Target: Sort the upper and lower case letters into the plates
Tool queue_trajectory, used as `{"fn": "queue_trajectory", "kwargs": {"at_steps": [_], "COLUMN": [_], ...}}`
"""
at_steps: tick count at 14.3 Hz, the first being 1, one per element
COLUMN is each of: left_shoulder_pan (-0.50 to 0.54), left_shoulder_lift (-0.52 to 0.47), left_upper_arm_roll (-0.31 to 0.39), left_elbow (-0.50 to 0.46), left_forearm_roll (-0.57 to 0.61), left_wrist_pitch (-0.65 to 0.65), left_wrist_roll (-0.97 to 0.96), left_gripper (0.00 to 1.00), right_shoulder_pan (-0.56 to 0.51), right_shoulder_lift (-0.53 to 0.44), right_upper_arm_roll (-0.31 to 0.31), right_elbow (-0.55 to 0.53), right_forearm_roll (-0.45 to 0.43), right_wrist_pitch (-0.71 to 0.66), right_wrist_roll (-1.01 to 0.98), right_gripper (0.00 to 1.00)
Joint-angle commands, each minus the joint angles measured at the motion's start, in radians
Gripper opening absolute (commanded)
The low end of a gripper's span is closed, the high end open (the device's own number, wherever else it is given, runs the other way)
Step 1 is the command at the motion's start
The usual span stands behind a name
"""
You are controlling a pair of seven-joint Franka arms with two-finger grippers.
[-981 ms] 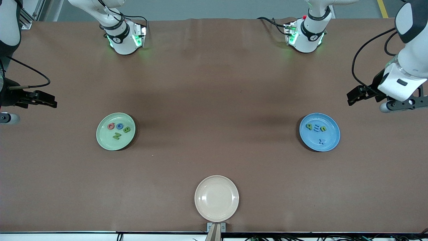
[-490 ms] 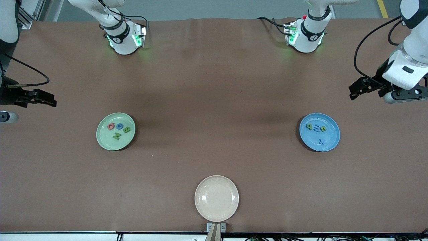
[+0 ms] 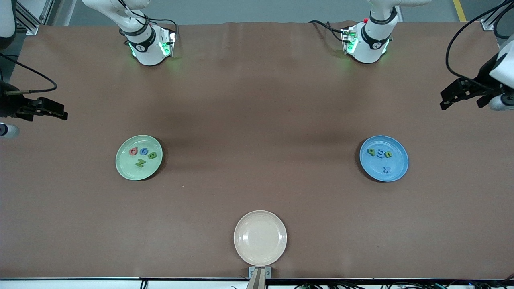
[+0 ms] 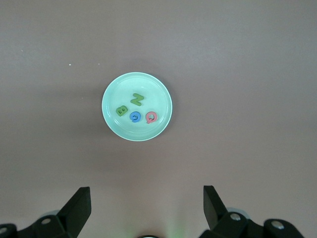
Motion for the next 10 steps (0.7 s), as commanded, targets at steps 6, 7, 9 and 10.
{"fn": "queue_trajectory", "kwargs": {"at_steps": [6, 7, 9, 10], "left_shoulder_pan": [0.035, 0.039, 0.071, 0.096], "left_shoulder_lift": [0.000, 0.000, 0.003, 0.009], "left_upper_arm_roll": [0.021, 0.019, -0.023, -0.050], "left_elbow": [0.058, 0.058, 0.059, 0.059], "left_forearm_roll": [-0.037, -0.038, -0.040, -0.047], "left_wrist_pitch": [-0.082, -0.082, -0.082, -0.081], "left_wrist_roll": [0.072, 0.072, 0.069, 0.069], "left_gripper": [1.00, 1.00, 1.00, 1.00], "right_shoulder_pan": [-0.013, -0.013, -0.013, -0.014], "right_shoulder_lift": [-0.148, -0.157, -0.196, -0.209], "right_upper_arm_roll": [0.002, 0.002, 0.002, 0.002], "right_elbow": [-0.148, -0.160, -0.198, -0.211], "right_forearm_roll": [0.006, 0.006, 0.005, 0.004], "right_wrist_pitch": [0.056, 0.057, 0.076, 0.080], "right_wrist_roll": [-0.017, -0.017, -0.019, -0.019], "right_gripper": [1.00, 1.00, 1.00, 1.00]}}
